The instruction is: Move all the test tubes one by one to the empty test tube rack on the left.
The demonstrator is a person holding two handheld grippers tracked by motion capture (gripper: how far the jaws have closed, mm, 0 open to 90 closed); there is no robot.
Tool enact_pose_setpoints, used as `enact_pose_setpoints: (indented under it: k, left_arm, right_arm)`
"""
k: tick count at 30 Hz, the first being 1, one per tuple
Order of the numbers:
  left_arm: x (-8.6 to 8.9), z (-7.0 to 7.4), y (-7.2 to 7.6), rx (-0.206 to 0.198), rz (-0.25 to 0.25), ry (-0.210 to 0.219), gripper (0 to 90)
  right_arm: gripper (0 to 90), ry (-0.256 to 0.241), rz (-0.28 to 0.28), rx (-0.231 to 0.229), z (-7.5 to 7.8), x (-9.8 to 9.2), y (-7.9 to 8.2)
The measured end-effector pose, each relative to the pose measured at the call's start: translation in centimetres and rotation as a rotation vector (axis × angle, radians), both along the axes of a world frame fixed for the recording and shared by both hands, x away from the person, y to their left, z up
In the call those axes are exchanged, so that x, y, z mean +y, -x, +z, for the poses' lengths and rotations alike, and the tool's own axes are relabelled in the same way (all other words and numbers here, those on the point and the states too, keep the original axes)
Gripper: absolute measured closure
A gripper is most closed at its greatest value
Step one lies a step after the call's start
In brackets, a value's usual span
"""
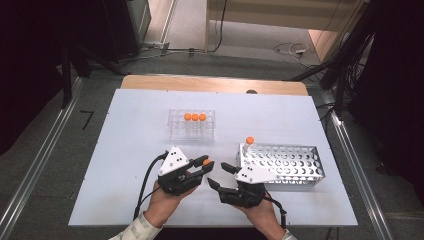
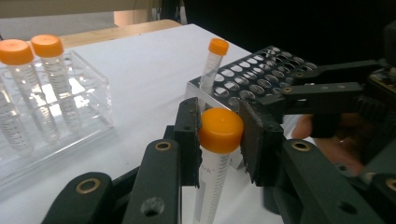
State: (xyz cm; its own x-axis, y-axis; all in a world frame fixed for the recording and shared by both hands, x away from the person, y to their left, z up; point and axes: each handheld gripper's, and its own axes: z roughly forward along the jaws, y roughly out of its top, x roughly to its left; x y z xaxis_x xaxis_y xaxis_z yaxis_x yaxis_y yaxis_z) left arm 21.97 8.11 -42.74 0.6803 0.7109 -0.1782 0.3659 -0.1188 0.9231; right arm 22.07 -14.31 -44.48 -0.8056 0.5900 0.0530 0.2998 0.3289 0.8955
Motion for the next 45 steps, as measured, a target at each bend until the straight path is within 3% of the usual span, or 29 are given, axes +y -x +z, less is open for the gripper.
enact_pose_setpoints:
  k: [14, 45]
  left_arm:
    - [1.8, 0.3, -1.4, 0.009, 0.07, 0.021, 70.1]
    - [5.1, 3.5, -6.4, -0.017, 0.237, 0.009, 70.1]
  right_arm:
    - [18.5, 0.011, -0.022, 0.016, 0.5, -2.2, 0.6]
    - [18.6, -0.001, -0.121, 0.019, 0.3, -6.7, 0.8]
